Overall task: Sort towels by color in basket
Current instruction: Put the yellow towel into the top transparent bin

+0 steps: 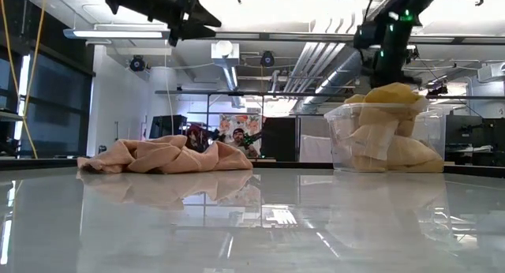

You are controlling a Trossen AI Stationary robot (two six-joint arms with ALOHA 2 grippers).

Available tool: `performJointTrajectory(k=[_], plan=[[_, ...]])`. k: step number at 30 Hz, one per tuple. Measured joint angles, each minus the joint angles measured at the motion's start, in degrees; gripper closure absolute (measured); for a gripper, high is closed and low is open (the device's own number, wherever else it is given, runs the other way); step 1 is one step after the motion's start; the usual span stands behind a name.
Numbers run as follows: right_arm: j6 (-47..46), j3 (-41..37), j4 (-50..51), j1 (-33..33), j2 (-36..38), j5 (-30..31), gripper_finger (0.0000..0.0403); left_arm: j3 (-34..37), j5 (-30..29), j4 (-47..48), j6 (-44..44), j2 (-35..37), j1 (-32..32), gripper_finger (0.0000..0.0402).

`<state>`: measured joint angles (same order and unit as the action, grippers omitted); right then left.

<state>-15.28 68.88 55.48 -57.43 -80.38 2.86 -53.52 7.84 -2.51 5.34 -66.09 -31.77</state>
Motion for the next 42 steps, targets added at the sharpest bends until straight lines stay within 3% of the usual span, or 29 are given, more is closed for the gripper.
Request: performJointTrajectory(k=[6,10,13,17,22,27,37,42], plan=[[0.47,14.63,14.21,0.04,0.09,-1.25,0.0396,0.0,-0.02,-0.25,0.04,-0.02,-0.6,0.0236],[1.84,23.62,28.79,0.21,0.15,-11.04,0.04,0.0,-0.02,0.16,1.67,-0.02,-0.89,0.0236],[3.45,24.98,35.16,1.04,0.37,-19.27,0.0401,0.0,-0.05,0.25,1.92,-0.02,-0.89,0.0236],[2.71,20.22,33.56,2.63,1.31,-22.39,0.0402,0.0,-0.05,1.49,1.54,-0.02,-0.92,0.0236],[1.77,9.38,30.26,4.09,1.16,-14.96,0.0402,0.22,-0.11,2.33,-1.07,-0.09,-1.24,0.0236],[-1.0,2.91,20.24,4.13,1.17,-5.28,0.0402,0.24,-0.09,2.2,-3.75,-0.3,-1.22,0.0236],[-5.46,-0.78,5.67,3.26,1.22,2.58,0.0402,0.24,-0.09,2.16,-4.65,-0.67,-1.71,0.0236],[-5.14,-7.54,2.05,1.96,-0.2,1.17,0.0402,0.28,-0.08,2.2,-4.58,-0.85,-2.38,0.0236]])
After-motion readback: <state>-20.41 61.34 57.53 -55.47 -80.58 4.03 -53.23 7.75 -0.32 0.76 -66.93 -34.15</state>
